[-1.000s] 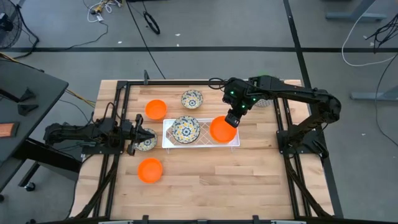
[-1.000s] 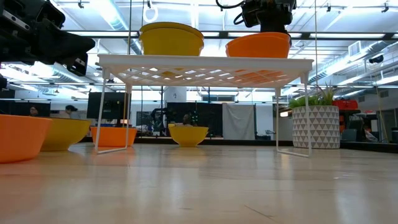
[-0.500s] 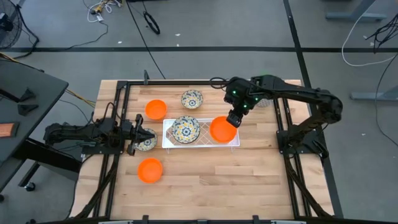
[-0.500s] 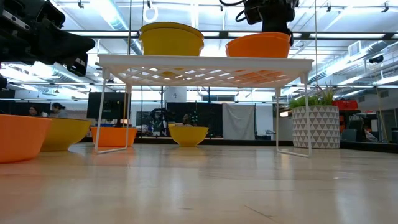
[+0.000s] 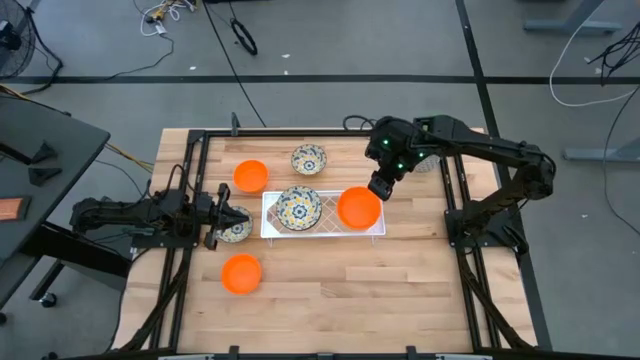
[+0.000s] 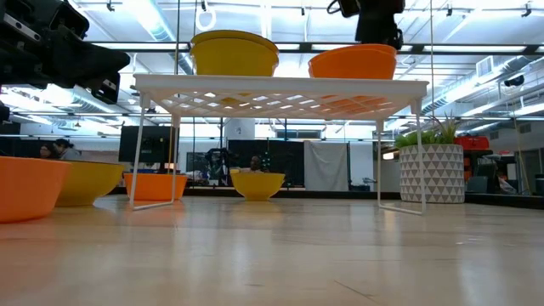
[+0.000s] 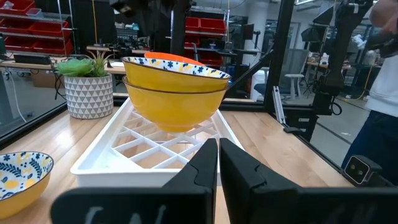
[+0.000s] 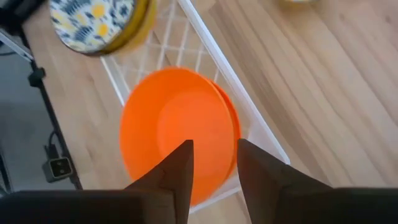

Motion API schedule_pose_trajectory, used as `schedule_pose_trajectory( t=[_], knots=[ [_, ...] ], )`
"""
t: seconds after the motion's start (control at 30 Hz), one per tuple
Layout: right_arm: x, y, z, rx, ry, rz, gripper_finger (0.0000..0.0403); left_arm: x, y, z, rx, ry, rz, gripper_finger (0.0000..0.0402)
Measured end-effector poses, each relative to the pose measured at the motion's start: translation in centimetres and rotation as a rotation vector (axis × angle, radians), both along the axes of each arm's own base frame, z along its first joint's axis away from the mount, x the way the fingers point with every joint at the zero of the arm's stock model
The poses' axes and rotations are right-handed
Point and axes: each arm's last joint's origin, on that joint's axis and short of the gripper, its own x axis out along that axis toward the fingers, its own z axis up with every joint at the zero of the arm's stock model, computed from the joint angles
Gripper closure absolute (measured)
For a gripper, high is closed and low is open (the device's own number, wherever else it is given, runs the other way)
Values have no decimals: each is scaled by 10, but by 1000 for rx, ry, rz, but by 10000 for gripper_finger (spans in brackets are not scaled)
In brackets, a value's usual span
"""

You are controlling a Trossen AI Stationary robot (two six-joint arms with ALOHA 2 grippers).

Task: Pick & Place Mini bowls
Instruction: Stack the white patterned bowl on the white patterned bowl on the shelf

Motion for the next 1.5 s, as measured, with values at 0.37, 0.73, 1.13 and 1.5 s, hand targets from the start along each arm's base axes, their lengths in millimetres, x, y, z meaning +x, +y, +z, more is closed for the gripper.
schedule_pose_trajectory(
  t=[0.37,0.73,1.13,1.5],
  knots=[
    [-1,0,14,6,-45,-31,277,0,0,0,0,0,0,378],
    [1,-1,16,66,-59,-136,277,0,0,0,0,0,0,378],
    [6,-2,19,62,-119,-145,277,0,0,0,0,0,0,378],
    [7,-10,21,58,-155,-176,277,0,0,0,0,0,0,378]
  ],
)
